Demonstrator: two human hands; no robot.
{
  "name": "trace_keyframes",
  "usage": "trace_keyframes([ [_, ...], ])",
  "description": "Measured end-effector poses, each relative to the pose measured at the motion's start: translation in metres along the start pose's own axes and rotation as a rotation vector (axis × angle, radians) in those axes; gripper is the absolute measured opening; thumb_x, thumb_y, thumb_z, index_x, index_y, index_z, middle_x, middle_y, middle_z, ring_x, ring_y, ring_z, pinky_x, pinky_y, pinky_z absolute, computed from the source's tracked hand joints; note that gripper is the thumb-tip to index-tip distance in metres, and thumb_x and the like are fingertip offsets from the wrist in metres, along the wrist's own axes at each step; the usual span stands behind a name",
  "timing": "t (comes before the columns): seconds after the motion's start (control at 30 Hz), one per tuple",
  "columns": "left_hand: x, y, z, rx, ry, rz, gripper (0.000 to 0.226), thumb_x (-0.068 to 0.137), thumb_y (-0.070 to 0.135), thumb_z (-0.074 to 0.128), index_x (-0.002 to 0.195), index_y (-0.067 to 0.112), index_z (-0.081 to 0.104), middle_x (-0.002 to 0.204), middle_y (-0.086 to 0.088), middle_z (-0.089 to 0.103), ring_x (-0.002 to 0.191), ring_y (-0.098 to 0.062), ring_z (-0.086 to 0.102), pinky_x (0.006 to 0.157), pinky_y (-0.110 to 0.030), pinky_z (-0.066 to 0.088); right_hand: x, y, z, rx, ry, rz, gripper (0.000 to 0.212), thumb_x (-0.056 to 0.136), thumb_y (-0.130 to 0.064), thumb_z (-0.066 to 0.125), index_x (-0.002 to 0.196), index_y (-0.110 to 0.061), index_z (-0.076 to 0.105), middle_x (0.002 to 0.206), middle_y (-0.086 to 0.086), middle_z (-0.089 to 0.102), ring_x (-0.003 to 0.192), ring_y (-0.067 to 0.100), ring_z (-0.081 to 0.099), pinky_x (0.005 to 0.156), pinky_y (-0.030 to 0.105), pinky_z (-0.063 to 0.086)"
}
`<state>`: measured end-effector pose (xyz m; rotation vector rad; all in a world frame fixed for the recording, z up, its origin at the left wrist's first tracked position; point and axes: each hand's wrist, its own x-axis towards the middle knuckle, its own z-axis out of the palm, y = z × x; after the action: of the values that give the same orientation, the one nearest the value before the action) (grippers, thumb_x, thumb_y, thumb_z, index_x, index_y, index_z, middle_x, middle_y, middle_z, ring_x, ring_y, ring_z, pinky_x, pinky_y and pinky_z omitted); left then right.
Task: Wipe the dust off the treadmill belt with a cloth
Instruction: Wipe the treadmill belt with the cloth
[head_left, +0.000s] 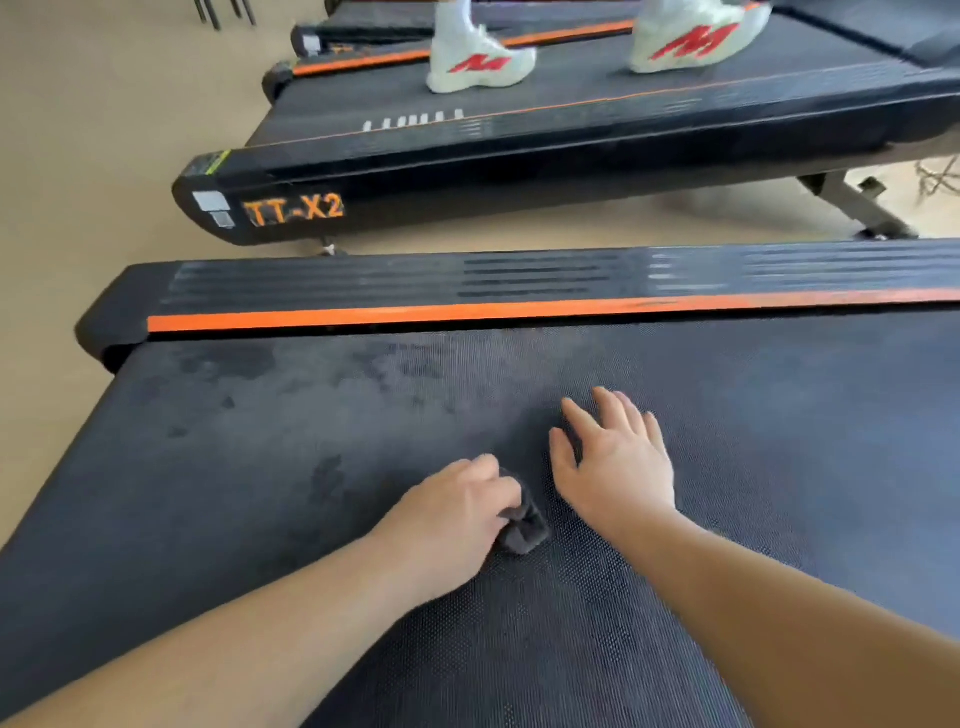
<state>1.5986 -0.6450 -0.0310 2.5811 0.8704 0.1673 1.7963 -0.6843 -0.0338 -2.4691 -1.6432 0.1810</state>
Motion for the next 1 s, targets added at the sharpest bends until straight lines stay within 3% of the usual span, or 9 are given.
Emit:
trace_keyframes([
  [0.1,0.040,-0.042,-0.014,0.061,0.146,-0.124,0.011,0.101,0.021,0.048,0.099,0.018,0.058,0.094,0.004,0.042,0.086,-0.019,0.045,0.073,-0.043,0.047,0.026,0.001,0.008,0.001,0.008,-0.015,0.052,0.103,-0.056,0.036,0.151,-0.038,0.047,0.166,0.005,0.032,0.156,0.030,0.018,0.128,0.049,0.011],
  [0.27,0.106,-0.076,-0.021,0.017,0.334,-0.333,0.013,0.096,0.014,0.051,0.094,0.015,0.063,0.093,-0.002,0.051,0.082,-0.025,0.054,0.069,-0.037,0.045,0.036,0.007,0.032,-0.005,0.111,-0.008,0.046,0.103,-0.055,0.036,0.143,-0.040,0.054,0.158,0.002,0.045,0.151,0.030,0.030,0.126,0.051,0.019],
  [0.37,0.116,-0.060,-0.010,0.027,0.366,-0.237,0.011,0.095,0.011,0.052,0.096,0.014,0.063,0.095,-0.001,0.052,0.082,-0.022,0.053,0.070,-0.040,0.047,0.037,0.007,0.036,-0.029,0.142,-0.013,0.046,0.101,-0.054,0.036,0.138,-0.037,0.058,0.154,0.004,0.049,0.148,0.032,0.034,0.124,0.053,0.023],
  [0.53,0.129,-0.083,-0.029,0.019,0.130,0.033,0.010,0.099,0.023,0.052,0.103,0.021,0.061,0.100,0.004,0.054,0.088,-0.020,0.056,0.076,-0.039,0.048,0.039,0.008,0.039,-0.045,0.168,-0.009,0.046,0.099,-0.054,0.039,0.135,-0.035,0.061,0.151,0.005,0.052,0.146,0.033,0.038,0.121,0.053,0.026],
  [0.67,0.168,-0.093,-0.023,0.096,0.381,-0.210,0.011,0.092,0.016,0.056,0.098,0.016,0.064,0.097,-0.004,0.057,0.092,-0.033,0.058,0.074,-0.043,0.048,0.040,0.009,0.041,-0.039,0.189,-0.015,0.045,0.098,-0.054,0.042,0.133,-0.035,0.063,0.149,0.004,0.055,0.144,0.033,0.040,0.120,0.054,0.028],
  [0.77,0.178,-0.051,-0.005,0.006,0.293,-0.096,0.016,0.091,0.018,0.056,0.099,0.020,0.069,0.097,-0.001,0.059,0.091,-0.030,0.059,0.078,-0.042,0.050,0.042,0.009,0.042,-0.033,0.206,-0.015,0.046,0.097,-0.053,0.042,0.131,-0.033,0.064,0.147,0.005,0.056,0.142,0.034,0.042,0.118,0.056,0.029],
  [0.87,0.190,-0.053,-0.020,-0.033,0.199,0.014,0.021,0.087,0.021,0.052,0.095,0.025,0.071,0.094,0.006,0.060,0.093,-0.026,0.062,0.080,-0.038,0.051,0.042,0.009,0.042,-0.025,0.203,-0.010,0.047,0.096,-0.053,0.042,0.131,-0.032,0.065,0.146,0.005,0.057,0.142,0.035,0.043,0.118,0.056,0.030],
  [1.0,0.210,-0.067,-0.020,0.120,0.341,-0.156,0.022,0.088,0.011,0.054,0.091,0.021,0.073,0.091,0.000,0.059,0.090,-0.029,0.061,0.071,-0.038,0.050,0.042,0.008,0.043,-0.015,0.222,-0.010,0.045,0.096,-0.052,0.043,0.129,-0.032,0.066,0.144,0.005,0.058,0.141,0.035,0.044,0.117,0.057,0.031],
])
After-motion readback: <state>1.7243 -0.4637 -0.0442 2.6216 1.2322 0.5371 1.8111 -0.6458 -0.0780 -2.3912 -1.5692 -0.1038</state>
